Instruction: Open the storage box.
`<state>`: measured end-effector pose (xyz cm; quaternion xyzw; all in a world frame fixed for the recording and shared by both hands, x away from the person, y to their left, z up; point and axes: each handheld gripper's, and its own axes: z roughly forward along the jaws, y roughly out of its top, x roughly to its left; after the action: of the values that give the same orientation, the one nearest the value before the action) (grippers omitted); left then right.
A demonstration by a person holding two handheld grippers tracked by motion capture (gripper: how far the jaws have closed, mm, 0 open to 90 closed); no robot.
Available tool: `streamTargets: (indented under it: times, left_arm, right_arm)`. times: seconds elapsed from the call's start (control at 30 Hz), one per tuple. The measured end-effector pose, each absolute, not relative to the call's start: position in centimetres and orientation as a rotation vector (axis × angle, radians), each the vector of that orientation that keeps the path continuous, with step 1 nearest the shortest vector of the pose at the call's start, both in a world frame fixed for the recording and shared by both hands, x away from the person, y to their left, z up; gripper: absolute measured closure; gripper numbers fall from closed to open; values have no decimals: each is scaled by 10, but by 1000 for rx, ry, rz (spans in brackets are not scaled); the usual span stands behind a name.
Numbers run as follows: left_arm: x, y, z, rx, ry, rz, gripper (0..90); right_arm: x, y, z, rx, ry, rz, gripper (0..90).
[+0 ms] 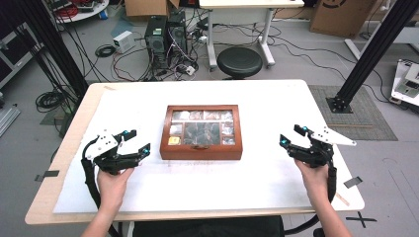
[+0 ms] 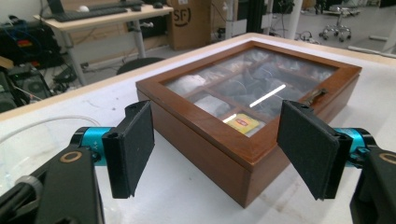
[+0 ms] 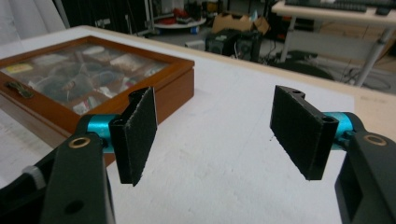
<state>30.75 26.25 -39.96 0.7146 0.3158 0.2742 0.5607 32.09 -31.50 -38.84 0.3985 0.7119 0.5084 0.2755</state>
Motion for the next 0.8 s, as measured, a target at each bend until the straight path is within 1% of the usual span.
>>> streamTargets:
  times: [0.1, 0.17, 0.23, 0.4, 0.8]
  left_arm:
    - [307, 262, -399, 1685, 739, 650, 275]
    - [307, 260, -398, 1697, 745, 641, 275]
    - [308, 260, -398, 1700, 749, 624, 275]
    - [308, 255, -397, 1737, 757, 628, 267]
    - [306, 254, -398, 1738, 759, 605, 262]
  right_arm:
    - [323, -315, -387, 1157, 1940, 1393, 269]
    - [324, -314, -386, 1171, 1945, 1397, 227]
    - [324, -312, -385, 1159, 1959, 1399, 212]
    - [324, -306, -384, 1092, 1978, 1399, 209]
    - [326, -298, -384, 1083, 2001, 1427, 210]
